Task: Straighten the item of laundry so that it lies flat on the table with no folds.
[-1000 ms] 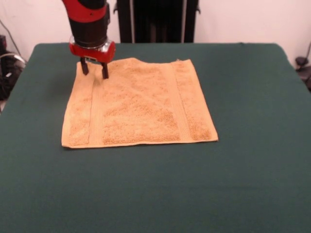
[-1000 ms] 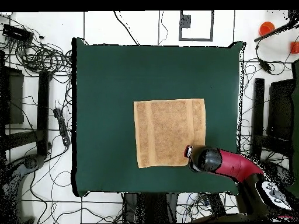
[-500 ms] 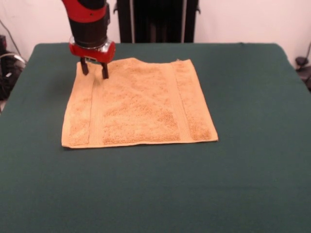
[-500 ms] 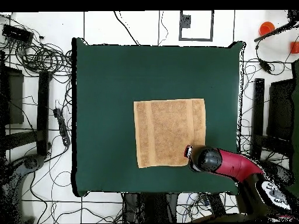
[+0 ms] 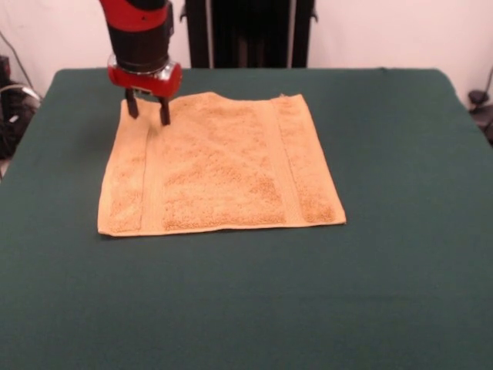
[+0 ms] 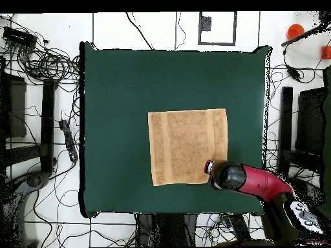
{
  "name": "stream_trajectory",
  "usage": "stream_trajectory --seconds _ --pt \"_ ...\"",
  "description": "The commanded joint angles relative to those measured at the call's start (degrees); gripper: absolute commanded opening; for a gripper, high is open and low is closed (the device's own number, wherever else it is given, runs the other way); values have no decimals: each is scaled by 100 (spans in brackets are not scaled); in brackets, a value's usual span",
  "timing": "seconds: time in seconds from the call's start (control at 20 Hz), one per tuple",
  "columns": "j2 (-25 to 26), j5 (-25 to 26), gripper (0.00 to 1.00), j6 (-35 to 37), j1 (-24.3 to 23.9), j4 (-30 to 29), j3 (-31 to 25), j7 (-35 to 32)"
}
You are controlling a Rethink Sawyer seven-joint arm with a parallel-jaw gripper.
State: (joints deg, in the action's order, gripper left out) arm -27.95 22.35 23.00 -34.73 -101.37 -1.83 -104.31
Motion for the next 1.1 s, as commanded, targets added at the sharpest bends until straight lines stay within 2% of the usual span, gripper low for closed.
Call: stream_trajectory --seconds 0.05,0.75,1.1 --pt "-177 -209 100 191 351 -184 -649 -365" --pt "-98 -240 100 -134 500 -246 -559 -635" --pt "-154 -239 100 -43 594 -200 -460 -657"
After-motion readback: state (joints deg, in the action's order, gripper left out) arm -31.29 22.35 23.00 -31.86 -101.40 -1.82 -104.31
